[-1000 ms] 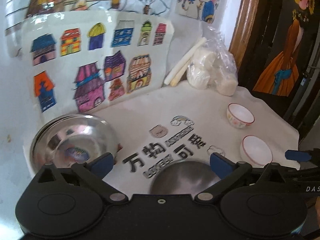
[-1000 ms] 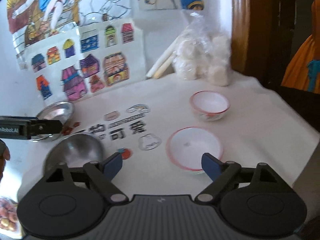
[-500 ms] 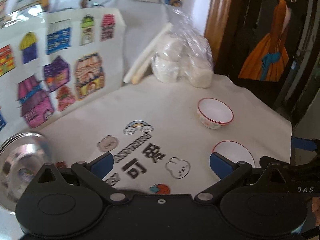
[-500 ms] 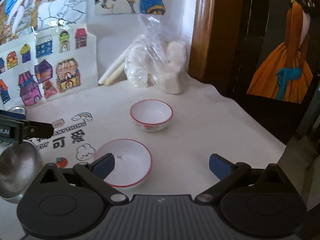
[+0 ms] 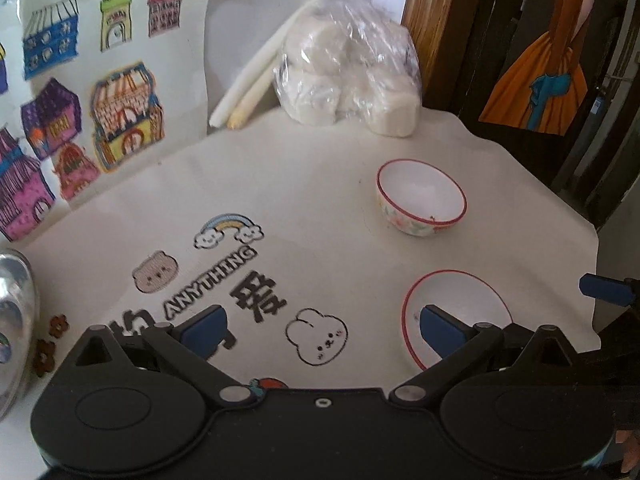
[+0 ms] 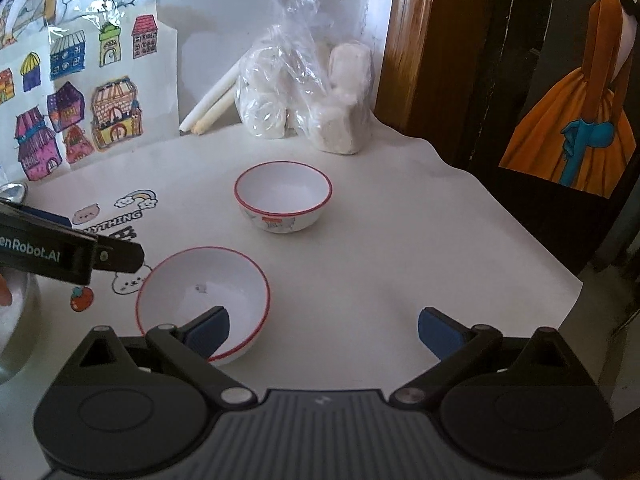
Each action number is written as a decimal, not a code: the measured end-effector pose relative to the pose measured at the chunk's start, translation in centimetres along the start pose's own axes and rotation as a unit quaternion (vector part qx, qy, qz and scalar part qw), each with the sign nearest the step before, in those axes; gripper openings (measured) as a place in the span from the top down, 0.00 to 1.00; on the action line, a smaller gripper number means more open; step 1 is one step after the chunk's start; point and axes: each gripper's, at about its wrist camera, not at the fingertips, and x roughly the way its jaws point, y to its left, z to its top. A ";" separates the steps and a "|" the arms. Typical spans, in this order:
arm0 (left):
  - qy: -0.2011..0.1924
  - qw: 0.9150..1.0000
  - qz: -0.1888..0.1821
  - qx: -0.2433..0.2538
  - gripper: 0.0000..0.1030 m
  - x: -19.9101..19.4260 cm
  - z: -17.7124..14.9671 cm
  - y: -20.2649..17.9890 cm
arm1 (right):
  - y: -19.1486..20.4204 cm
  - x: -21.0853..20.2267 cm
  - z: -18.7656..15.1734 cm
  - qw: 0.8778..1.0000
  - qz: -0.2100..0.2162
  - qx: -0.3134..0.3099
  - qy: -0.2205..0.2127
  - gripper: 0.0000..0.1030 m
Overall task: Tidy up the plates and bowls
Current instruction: 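Move both tools to the larger white red-rimmed bowl, then close both tools on the rim of the white bowl, then lift the white bowl with both tools and carry it over the steel bowl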
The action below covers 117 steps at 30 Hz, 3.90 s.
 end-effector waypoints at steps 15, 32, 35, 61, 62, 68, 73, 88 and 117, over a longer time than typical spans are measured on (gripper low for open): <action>0.010 1.000 -0.002 0.008 0.01 1.0 -0.2 -1.3 | 0.1 1.5 -0.3 1.000 0.015 0.013 0.001 0.03; 0.018 0.999 -0.036 0.007 0.53 0.2 -0.5 -2.2 | 0.6 1.7 -1.1 0.996 0.059 0.066 0.014 0.40; 0.020 0.999 -0.044 0.009 0.60 0.2 -0.5 -2.4 | 0.4 1.7 -1.2 0.994 0.069 0.086 0.011 0.51; 0.023 0.994 -0.096 -0.036 0.94 -1.1 -1.2 -0.8 | 0.8 0.9 -1.9 0.978 0.100 0.181 0.004 0.86; 0.020 0.995 -0.095 -0.037 0.94 -1.4 -1.2 -0.7 | 0.9 0.7 -1.7 0.978 0.101 0.181 0.002 0.86; 0.005 0.994 -0.096 -0.046 0.94 -3.2 -1.3 0.5 | 2.2 -0.8 -0.9 0.980 0.103 0.170 -0.011 0.86; -0.012 0.994 -0.095 -0.058 0.94 -5.2 -1.4 2.1 | 4.0 -2.4 -0.1 0.982 0.106 0.154 -0.021 0.86; -0.044 0.991 -0.089 -0.088 0.95 -10.4 -3.1 7.8 | 10.0 -5.3 1.4 0.983 0.137 0.113 -0.035 0.86; -0.043 0.993 -0.039 -0.107 0.95 -13.5 -8.0 12.4 | 16.0 -6.4 0.5 0.980 0.191 0.047 -0.002 0.85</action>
